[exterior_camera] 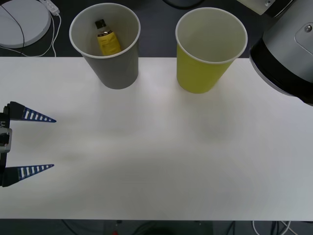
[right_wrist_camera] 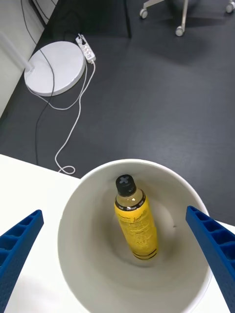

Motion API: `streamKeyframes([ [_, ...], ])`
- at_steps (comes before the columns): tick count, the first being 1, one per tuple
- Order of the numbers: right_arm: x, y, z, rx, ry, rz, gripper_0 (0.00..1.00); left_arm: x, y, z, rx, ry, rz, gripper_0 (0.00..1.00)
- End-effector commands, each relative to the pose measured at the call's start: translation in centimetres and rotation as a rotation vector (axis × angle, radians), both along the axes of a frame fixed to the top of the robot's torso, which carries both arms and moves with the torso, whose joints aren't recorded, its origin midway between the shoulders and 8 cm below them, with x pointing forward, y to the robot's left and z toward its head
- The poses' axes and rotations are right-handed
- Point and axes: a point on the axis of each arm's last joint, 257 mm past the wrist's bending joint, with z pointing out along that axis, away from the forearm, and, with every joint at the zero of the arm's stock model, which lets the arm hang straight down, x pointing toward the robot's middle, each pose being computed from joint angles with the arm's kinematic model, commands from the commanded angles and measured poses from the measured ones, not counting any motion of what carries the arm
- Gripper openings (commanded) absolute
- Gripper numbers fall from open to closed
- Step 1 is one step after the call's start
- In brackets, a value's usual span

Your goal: Put the can into the green bin and the plastic bottle into the gray bin

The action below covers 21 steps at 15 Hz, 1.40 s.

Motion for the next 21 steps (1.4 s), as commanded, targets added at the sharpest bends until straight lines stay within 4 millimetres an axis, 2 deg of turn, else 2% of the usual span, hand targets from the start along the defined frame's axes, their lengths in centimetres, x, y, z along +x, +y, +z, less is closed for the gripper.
streamKeyframes([
  [1,-0.4,-0.2,-0.4,-0.002,-0.005,0.024,1.00,0.0,0.0,0.0,0.000,0.000,0.000,1.00],
  [14,-3.8,-1.0,0.0,0.001,-0.135,0.193,1.00,0.0,0.0,0.0,0.000,0.000,0.000,1.00],
  [21,-6.6,-2.8,-0.3,0.065,-0.281,0.314,1.00,0.0,0.0,0.0,0.000,0.000,0.000,1.00],
])
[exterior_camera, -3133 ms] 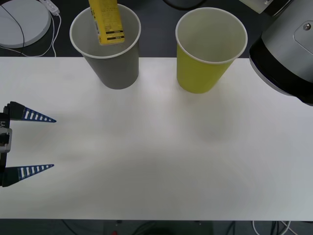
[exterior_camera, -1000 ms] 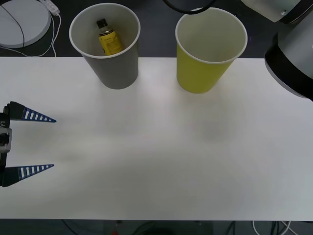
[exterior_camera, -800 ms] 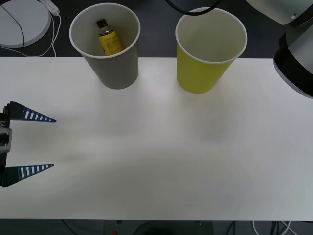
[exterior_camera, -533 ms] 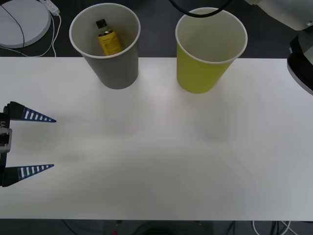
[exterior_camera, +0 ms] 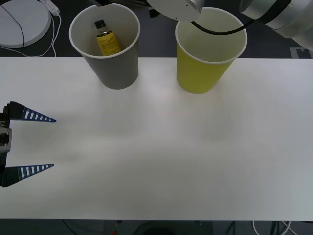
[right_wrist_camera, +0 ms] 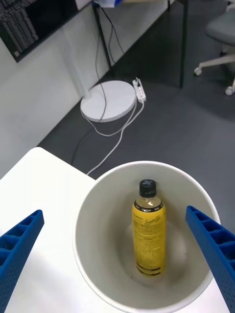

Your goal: Put the can into the green bin and the plastic bottle into the gray bin

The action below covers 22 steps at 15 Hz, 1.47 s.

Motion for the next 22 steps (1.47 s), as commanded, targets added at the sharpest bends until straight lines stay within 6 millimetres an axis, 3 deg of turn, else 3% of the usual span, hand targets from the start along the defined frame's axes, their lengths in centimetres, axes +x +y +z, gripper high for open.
streamKeyframes([
  [1,-1.3,-0.8,0.1,0.027,-0.051,0.042,1.00,0.0,0.0,0.0,0.000,0.000,0.000,1.00],
  [12,-6.6,-6.0,-2.3,0.133,-0.207,0.223,1.00,0.0,0.0,0.0,0.000,0.000,0.000,1.00],
  [22,-12.2,-12.0,-6.0,0.219,-0.307,0.433,1.00,0.0,0.0,0.0,0.000,0.000,0.000,1.00],
])
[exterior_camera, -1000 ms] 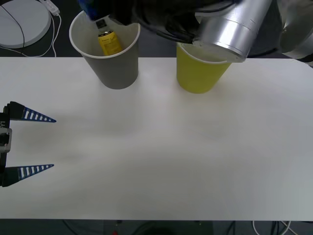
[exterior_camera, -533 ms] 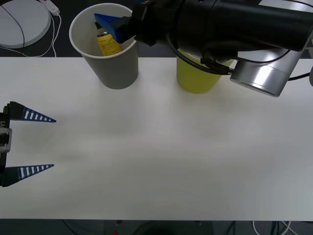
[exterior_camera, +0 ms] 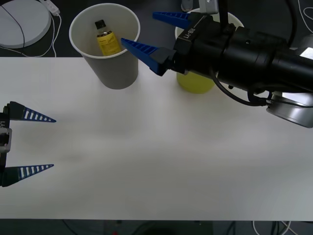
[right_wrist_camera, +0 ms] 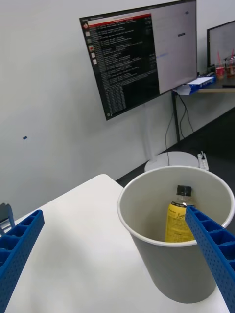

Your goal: Put the can into the green bin and the plastic bottle into the gray bin

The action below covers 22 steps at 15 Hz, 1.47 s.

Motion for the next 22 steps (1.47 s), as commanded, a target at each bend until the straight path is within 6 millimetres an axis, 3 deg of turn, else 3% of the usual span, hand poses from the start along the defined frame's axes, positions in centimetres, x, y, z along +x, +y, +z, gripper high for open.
streamKeyframes([
  [1,-1.9,-1.6,-1.2,0.003,-0.036,0.061,1.00,0.0,0.0,0.0,0.000,0.000,0.000,1.00],
  [12,-11.5,-7.3,-5.8,-0.011,-0.032,0.323,1.00,0.0,0.0,0.0,0.000,0.000,0.000,1.00],
  [16,-13.4,-9.5,-7.5,-0.028,-0.011,0.427,1.00,0.0,0.0,0.0,0.000,0.000,0.000,1.00],
  [22,-15.4,-13.2,-8.0,-0.103,0.036,0.475,1.00,0.0,0.0,0.0,0.000,0.000,0.000,1.00],
])
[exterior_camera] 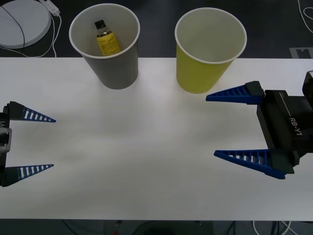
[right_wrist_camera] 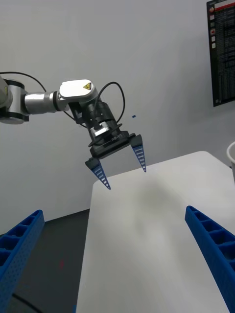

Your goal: Put the can into the green bin and the plastic bottle into the gray bin

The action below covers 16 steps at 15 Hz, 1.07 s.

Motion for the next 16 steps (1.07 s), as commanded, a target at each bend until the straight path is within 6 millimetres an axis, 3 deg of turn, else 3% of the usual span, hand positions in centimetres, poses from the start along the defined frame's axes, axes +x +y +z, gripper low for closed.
streamKeyframes([
  [1,-0.8,-1.3,-0.1,-0.039,0.017,-0.002,1.00,0.0,0.0,0.0,0.000,0.000,0.000,1.00],
  [7,-2.0,-3.7,-0.1,-0.125,0.021,-0.036,1.00,0.0,0.0,0.0,0.000,0.000,0.000,1.00],
  [16,-2.0,-4.5,0.1,-0.130,0.011,-0.070,1.00,0.0,0.0,0.0,0.000,0.000,0.000,1.00],
])
